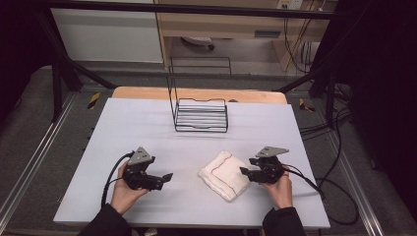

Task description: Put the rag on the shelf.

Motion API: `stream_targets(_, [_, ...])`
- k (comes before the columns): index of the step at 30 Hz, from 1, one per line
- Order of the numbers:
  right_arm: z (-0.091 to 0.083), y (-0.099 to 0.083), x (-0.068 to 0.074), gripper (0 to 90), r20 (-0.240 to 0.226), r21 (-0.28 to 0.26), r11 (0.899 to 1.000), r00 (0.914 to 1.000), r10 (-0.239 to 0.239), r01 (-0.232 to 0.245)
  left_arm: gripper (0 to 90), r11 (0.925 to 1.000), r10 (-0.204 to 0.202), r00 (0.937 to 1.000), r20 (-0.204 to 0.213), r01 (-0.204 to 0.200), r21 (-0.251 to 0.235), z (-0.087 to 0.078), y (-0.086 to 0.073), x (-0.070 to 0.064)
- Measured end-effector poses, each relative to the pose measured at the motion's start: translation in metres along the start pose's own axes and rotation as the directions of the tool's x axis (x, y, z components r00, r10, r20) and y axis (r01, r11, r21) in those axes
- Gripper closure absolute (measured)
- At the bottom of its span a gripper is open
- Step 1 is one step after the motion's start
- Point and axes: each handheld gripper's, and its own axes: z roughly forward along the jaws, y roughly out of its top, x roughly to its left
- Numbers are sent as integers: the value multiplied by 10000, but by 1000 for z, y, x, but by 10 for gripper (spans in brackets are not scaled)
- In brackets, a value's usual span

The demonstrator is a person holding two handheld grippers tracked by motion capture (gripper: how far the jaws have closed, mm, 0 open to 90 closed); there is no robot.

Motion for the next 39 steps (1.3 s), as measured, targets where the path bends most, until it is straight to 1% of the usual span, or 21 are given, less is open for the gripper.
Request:
stream_targets(2, [-3,-6,-3,500,7,184,9997,9999,166,-166,80,10000,-59,10000,60,59,22,5,3,-3])
stream_targets(3, [-4,-10,-4,523,32,267,9995,9999,152,-153,85,9998,-164,9997,178,162,115,16,9,-9])
stream_targets(4, [-4,-12,-4,535,24,417,9990,9999,137,-138,90,9998,-164,9997,178,162,115,16,9,-9])
stream_targets(5, [-4,-12,-4,535,24,417,9990,9999,137,-138,90,9997,-196,9997,175,194,132,22,11,-12])
stream_targets(6, [-4,-16,-5,568,-122,483,9985,9996,272,-265,110,9994,-272,9995,177,268,198,28,14,-15])
stream_targets(7, [-4,-17,-4,577,-162,521,9979,9991,388,-379,118,9985,-425,9987,270,415,343,40,19,-21])
stream_targets(8, [-4,-17,-5,593,-177,517,9979,9991,390,-380,126,9985,-425,9987,270,415,343,40,19,-21])
stream_targets(10, [-3,-18,-4,616,-213,601,9971,9986,480,-466,153,9980,-510,9982,323,498,396,50,23,-27])
stream_targets(11, [-3,-18,-3,631,-223,633,9966,9982,549,-534,166,9973,-503,9983,286,487,549,60,27,-34])
stream_targets(14, [-3,-18,-3,655,-293,684,9953,9971,701,-679,188,9967,-550,9980,302,531,606,69,29,-39])
stream_targets(15, [-4,-18,-2,682,-329,737,9940,9960,828,-802,237,9961,-665,9973,327,644,604,73,30,-41])
stream_targets(17, [-5,-19,-1,698,-300,781,9927,9951,944,-918,286,9933,-929,9948,416,896,735,80,30,-43])
stream_targets(18, [-5,-19,0,708,-290,822,9922,9949,963,-936,307,9894,-1187,9921,397,1148,891,87,29,-44])
stream_targets(19, [-6,-19,0,718,-258,822,9917,9945,1016,-992,327,9894,-1187,9921,397,1148,891,87,29,-44])
stream_targets(21, [-8,-20,1,746,-227,881,9903,9937,1098,-1074,355,9829,-1546,9868,474,1488,1085,93,28,-45])
stream_targets(29, [-17,-25,9,787,-319,1071,9845,9892,1430,-1389,448,9780,-1798,9824,495,1732,1164,100,27,-51])
stream_targets(32, [-20,-27,12,786,-347,1084,9858,9905,1329,-1285,465,9767,-1902,9806,468,1842,1097,103,27,-53])
stream_targets(33, [-21,-28,14,785,-312,1072,9866,9914,1272,-1232,506,9744,-2036,9778,499,1975,1071,104,27,-54])
stream_targets(36, [-21,-28,15,782,-265,1076,9871,9921,1225,-1190,518,9747,-2023,9787,341,1979,1036,106,27,-58])
stream_targets(37, [-21,-28,15,773,-277,1060,9876,9925,1191,-1156,570,9741,-2046,9781,373,1998,1055,106,27,-59])
stream_targets(39, [-22,-27,14,759,-313,1015,9892,9935,1095,-1059,606,9748,-2016,9790,304,1975,1035,107,26,-62])
